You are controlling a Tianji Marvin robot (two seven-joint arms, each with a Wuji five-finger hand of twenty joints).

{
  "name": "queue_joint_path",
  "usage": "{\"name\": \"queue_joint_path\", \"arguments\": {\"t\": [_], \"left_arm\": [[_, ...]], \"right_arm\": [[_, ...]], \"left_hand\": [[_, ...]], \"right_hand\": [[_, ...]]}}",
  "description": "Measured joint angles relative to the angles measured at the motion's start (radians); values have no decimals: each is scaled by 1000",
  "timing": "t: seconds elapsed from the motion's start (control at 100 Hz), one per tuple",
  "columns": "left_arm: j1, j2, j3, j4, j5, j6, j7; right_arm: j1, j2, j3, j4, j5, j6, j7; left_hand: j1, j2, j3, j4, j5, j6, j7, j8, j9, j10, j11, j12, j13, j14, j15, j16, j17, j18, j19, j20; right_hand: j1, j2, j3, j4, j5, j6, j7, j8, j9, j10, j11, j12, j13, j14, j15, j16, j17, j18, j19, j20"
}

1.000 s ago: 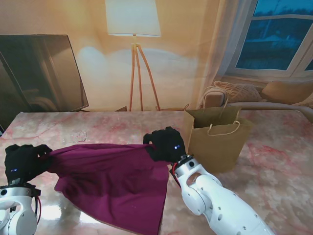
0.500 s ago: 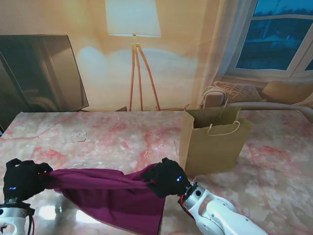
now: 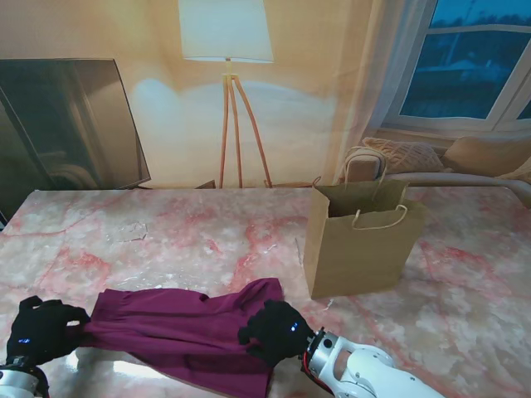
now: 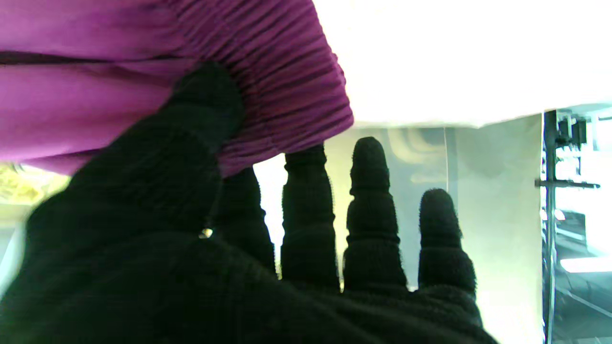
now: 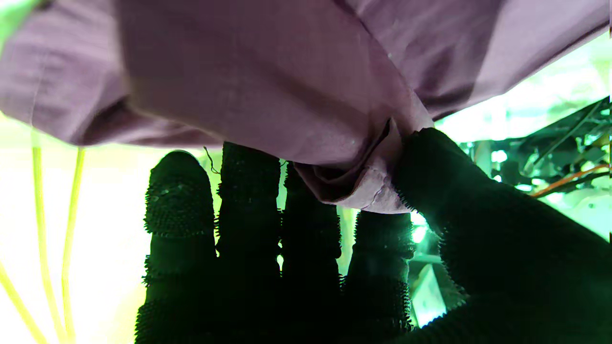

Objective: Fold the socks and the shorts into the kraft paper bag

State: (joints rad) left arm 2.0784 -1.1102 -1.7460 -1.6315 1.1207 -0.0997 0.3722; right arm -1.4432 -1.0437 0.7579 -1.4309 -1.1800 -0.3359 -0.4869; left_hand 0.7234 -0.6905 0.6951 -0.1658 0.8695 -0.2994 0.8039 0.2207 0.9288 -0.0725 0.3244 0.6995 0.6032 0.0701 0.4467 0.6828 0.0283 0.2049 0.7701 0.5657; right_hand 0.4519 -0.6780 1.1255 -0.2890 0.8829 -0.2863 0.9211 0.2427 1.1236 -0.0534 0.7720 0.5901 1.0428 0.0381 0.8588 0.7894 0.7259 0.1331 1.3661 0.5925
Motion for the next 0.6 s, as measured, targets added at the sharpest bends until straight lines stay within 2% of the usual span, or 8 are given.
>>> {"name": "queue_joint_path", "arguments": {"t": [0.09,0.13,0.17,0.19,0.35,0.46,0.54,0.6], "left_arm": [[33,4,-32,-24,0,-39,-59],[48,5,-45,-36,-5,-45,-77],[65,5,-60,-53,-22,-50,-107],[74,5,-68,-63,-37,-52,-126],[139,-1,-144,-158,-166,-82,-269],[162,-6,-170,-192,-187,-90,-258],[164,-11,-170,-196,-233,-83,-228],[161,-14,-163,-200,-238,-46,-211]], "right_arm": [[-27,0,45,-21,25,-52,98],[-39,1,62,-32,29,-65,123],[-50,3,72,-43,29,-69,133],[-56,4,78,-50,27,-69,136],[-126,10,169,-140,13,-101,207],[-160,12,203,-181,7,-116,204],[-182,12,226,-206,7,-118,202],[-186,11,227,-210,24,-117,194]], "left_hand": [[-79,11,84,0,-53,81,-176,62,-88,1,-20,-150,-53,-4,-51,-35,-31,-29,-37,-10],[-121,12,122,0,-95,132,-262,74,-129,8,-51,-188,-77,-5,-85,-57,-50,-30,-69,-20],[-146,13,131,0,-137,166,-328,75,-169,23,-78,-217,-112,-5,-112,-78,-62,-34,-85,-23],[-159,13,131,0,-154,180,-365,75,-189,29,-89,-232,-124,-5,-123,-90,-68,-34,-94,-26],[-193,13,87,0,-243,220,-492,75,-292,61,-157,-320,-211,-5,-207,-173,-83,-42,-263,-72],[-208,23,32,0,-255,237,-519,72,-330,85,-178,-354,-240,-4,-233,-210,-87,-46,-320,-73],[-208,89,-22,0,-255,273,-541,70,-332,108,-182,-368,-240,9,-243,-226,-87,-52,-328,-48],[-208,121,-54,0,-282,315,-573,59,-332,120,-182,-369,-235,14,-244,-235,-87,-52,-319,-25]], "right_hand": [[-98,-21,-2,0,-5,6,-40,-1,-37,0,-44,-39,-20,0,-76,-13,-34,0,-3,0],[-153,-16,-12,9,-4,33,-140,69,-62,0,-75,-71,-46,0,-121,-37,-59,-1,-28,0],[-202,10,-43,77,-5,49,-241,151,-102,0,-119,-98,-77,0,-186,-64,-96,-4,-68,0],[-224,14,-65,78,-31,52,-274,170,-124,-3,-142,-110,-94,0,-216,-84,-113,-4,-89,0],[-300,51,-217,86,-165,87,-384,182,-220,-17,-263,-218,-155,0,-384,-171,-212,1,-213,0],[-313,98,-273,82,-189,87,-395,182,-231,-22,-297,-261,-169,0,-450,-210,-235,2,-275,-7],[-321,165,-338,120,-189,87,-395,182,-231,-22,-308,-286,-169,0,-485,-242,-236,2,-314,-28],[-280,181,-299,150,-188,88,-395,181,-229,-22,-310,-301,-169,0,-500,-267,-229,2,-342,-58]]}}
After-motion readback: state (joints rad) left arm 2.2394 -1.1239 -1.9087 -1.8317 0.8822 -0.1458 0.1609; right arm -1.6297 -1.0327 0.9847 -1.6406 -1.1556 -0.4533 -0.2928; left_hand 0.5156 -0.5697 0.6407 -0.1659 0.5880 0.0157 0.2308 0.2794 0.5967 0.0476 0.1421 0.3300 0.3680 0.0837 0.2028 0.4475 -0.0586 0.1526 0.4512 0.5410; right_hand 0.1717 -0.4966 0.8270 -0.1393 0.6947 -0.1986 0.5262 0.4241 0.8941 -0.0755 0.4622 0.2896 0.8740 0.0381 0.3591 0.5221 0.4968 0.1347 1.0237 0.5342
